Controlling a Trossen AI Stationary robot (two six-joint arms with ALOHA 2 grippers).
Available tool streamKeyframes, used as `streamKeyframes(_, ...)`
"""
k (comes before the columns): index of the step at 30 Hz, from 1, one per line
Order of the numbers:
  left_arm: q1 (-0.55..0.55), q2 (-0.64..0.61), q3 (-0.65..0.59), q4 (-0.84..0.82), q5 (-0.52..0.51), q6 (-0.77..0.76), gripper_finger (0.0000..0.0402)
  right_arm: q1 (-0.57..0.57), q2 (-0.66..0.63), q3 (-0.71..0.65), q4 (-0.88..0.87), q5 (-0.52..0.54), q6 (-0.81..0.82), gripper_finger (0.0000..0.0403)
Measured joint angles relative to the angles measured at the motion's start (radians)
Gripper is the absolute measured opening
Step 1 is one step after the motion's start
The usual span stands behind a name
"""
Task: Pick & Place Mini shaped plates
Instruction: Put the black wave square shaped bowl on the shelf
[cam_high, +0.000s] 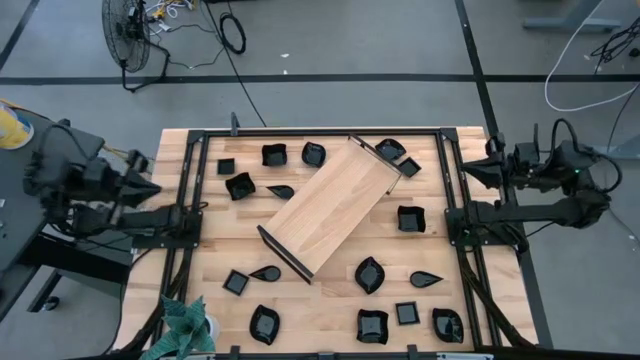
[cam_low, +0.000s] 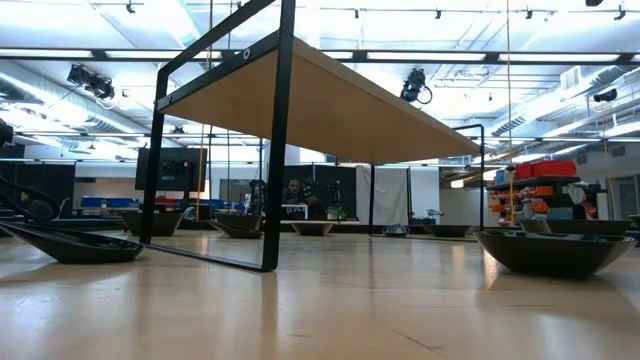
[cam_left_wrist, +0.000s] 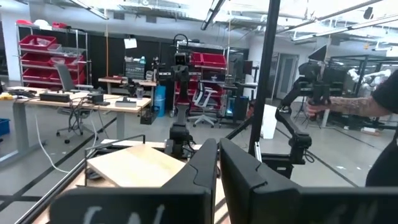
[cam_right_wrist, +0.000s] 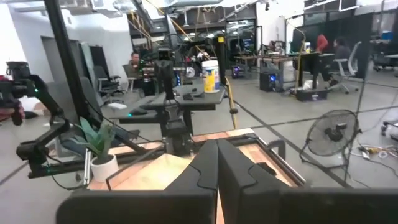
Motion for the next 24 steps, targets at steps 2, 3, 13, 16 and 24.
streamKeyframes(2,0.0,0.0,0.058,-0.08,-0.001,0.017,0.0025,0.0,0.0,0.017,-0.04,0.016,0.0,0.0002)
streamKeyframes(3,0.0,0.0,0.084,-0.117,-0.003,0.021,0.0025,0.0,0.0,0.025,-0.062,0.018,0.0,0.0002)
streamKeyframes(13,-0.002,0.0,0.268,-0.42,-0.036,0.054,0.0025,0.0,0.0,0.041,-0.146,0.024,-0.036,0.0002)
streamKeyframes(16,-0.003,0.0,0.32,-0.46,-0.043,0.054,0.0025,0.0,0.0,0.041,-0.148,0.046,-0.046,0.0002)
streamKeyframes(24,-0.003,0.0,0.414,-0.515,-0.044,0.056,0.0025,0.0,0.0,0.041,-0.154,0.046,-0.058,0.0002)
